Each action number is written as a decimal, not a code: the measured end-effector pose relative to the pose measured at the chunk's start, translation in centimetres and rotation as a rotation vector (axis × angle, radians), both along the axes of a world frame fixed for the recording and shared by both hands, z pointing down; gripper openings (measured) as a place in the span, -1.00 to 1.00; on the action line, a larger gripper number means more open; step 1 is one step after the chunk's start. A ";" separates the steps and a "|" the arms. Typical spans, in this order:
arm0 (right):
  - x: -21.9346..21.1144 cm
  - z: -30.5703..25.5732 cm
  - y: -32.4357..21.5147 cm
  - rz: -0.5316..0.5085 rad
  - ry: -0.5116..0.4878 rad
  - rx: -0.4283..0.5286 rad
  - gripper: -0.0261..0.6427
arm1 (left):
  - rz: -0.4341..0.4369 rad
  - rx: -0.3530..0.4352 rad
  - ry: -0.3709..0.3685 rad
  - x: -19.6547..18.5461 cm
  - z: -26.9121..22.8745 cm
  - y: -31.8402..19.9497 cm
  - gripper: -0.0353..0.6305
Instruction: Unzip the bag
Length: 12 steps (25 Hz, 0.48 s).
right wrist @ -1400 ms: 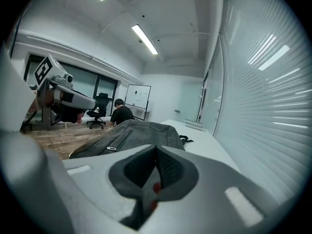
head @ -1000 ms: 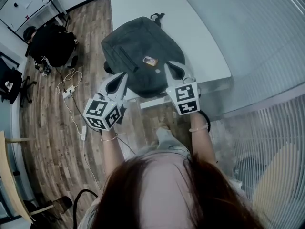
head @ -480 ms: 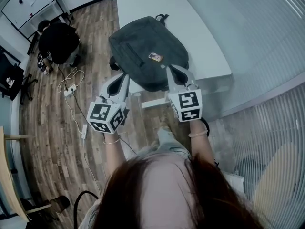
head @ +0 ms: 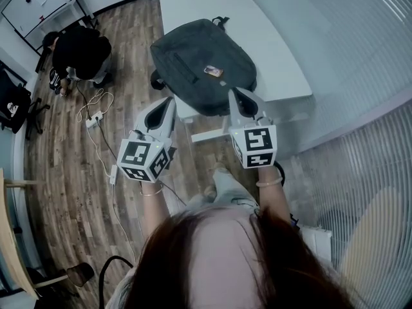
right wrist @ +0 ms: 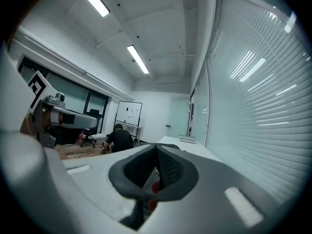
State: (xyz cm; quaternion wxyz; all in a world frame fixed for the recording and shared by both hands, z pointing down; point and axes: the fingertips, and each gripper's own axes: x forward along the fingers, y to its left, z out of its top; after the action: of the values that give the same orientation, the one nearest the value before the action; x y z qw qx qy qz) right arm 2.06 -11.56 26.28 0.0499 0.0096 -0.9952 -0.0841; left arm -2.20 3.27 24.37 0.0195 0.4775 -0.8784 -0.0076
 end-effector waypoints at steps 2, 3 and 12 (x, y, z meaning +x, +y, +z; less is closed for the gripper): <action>0.2 0.0 0.2 0.001 0.002 -0.003 -0.91 | 0.001 0.000 0.003 0.1 0.0 0.2 -0.87; 0.3 -0.1 0.3 0.001 0.003 -0.003 -0.91 | 0.001 0.000 0.005 0.1 0.1 0.3 -0.87; 0.3 0.5 0.2 0.001 0.022 0.003 -0.91 | 0.002 -0.003 0.027 -0.4 1.2 -0.2 -0.87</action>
State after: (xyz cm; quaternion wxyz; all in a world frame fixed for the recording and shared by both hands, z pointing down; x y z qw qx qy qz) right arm 2.34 -11.36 26.75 0.0606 0.0090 -0.9944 -0.0855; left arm -2.55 3.09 25.55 0.0319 0.4781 -0.8777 -0.0129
